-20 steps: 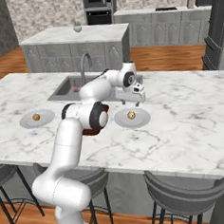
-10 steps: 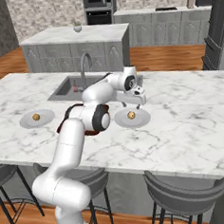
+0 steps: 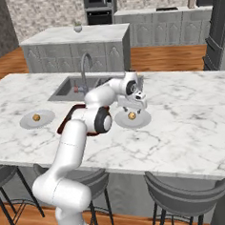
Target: Move the dessert items from the plate to the tray.
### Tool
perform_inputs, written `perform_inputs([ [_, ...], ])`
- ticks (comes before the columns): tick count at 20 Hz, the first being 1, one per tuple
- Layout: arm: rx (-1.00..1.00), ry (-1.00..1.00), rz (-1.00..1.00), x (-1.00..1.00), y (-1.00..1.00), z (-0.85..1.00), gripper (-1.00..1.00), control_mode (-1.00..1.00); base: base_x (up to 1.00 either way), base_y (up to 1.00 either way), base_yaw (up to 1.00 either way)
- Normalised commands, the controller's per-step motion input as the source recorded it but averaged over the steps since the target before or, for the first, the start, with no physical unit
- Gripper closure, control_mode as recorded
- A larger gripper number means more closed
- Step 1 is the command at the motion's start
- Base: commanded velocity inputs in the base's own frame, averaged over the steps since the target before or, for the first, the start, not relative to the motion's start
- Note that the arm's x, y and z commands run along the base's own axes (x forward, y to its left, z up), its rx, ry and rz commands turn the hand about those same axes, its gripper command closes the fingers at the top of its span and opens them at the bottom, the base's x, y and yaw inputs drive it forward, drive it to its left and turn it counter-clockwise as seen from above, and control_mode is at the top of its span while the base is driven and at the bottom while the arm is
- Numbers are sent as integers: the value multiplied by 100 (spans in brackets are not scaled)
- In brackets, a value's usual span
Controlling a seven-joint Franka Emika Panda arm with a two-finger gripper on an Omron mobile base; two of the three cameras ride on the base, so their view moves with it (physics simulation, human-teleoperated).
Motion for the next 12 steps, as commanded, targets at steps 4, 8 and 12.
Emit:
perform_inputs([
  [4,0,0,0,0,0,-26,-100,-100,0,0,0],
  [8,0,0,0,0,0,-23,-100,-100,0,0,0],
  [12,0,1,0,0,0,-21,-100,-100,0,0,0],
])
